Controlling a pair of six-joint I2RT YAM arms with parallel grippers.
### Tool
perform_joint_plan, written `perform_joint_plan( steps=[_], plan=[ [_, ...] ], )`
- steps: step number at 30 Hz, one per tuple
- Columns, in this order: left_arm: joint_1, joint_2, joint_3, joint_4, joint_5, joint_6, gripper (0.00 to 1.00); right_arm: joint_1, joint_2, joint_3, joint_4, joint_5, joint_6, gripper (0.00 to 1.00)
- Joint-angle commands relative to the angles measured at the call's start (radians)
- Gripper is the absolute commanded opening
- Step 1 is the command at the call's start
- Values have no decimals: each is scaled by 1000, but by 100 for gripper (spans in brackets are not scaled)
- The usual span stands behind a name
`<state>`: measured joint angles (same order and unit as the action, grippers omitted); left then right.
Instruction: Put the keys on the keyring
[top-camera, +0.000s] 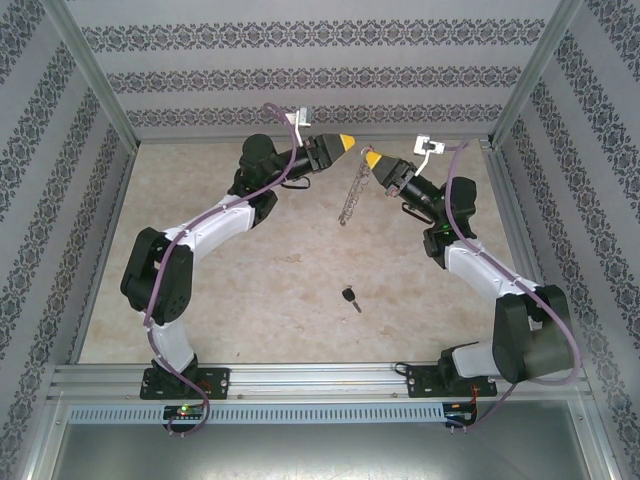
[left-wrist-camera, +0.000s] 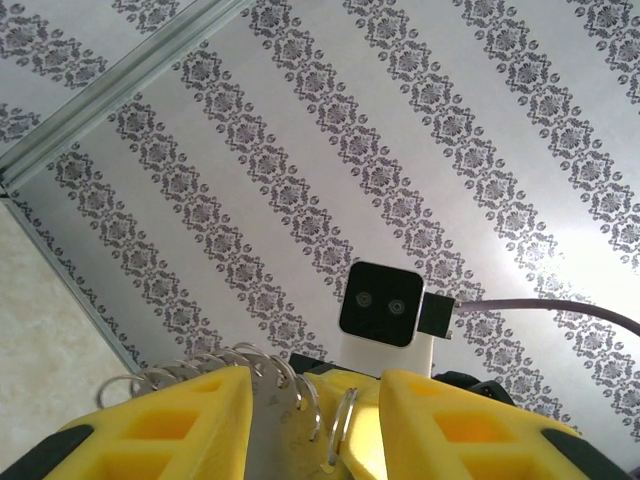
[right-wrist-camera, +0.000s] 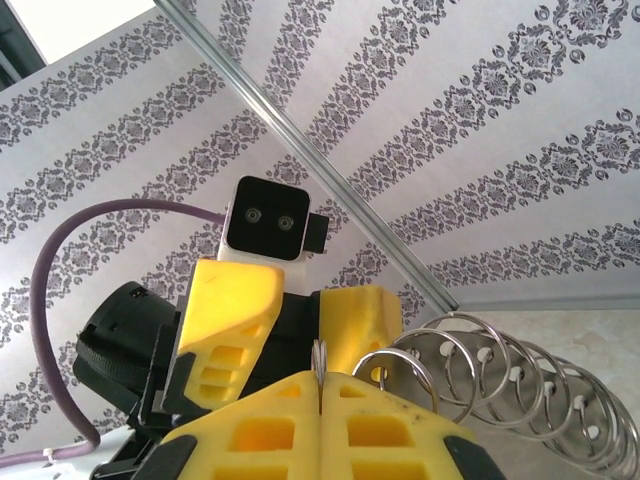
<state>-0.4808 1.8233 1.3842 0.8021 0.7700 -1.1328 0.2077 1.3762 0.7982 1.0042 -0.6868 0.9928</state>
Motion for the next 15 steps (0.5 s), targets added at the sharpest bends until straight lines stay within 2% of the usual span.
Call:
perform_joint_plan(
  steps=[1,15],
  plan=[
    [-16,14,15,81,15,-20,39,14,4,47,86,25,0,0],
    [-36,19,10,93,23,-20,38,23,21,58,93,27,4,0]
  ],
)
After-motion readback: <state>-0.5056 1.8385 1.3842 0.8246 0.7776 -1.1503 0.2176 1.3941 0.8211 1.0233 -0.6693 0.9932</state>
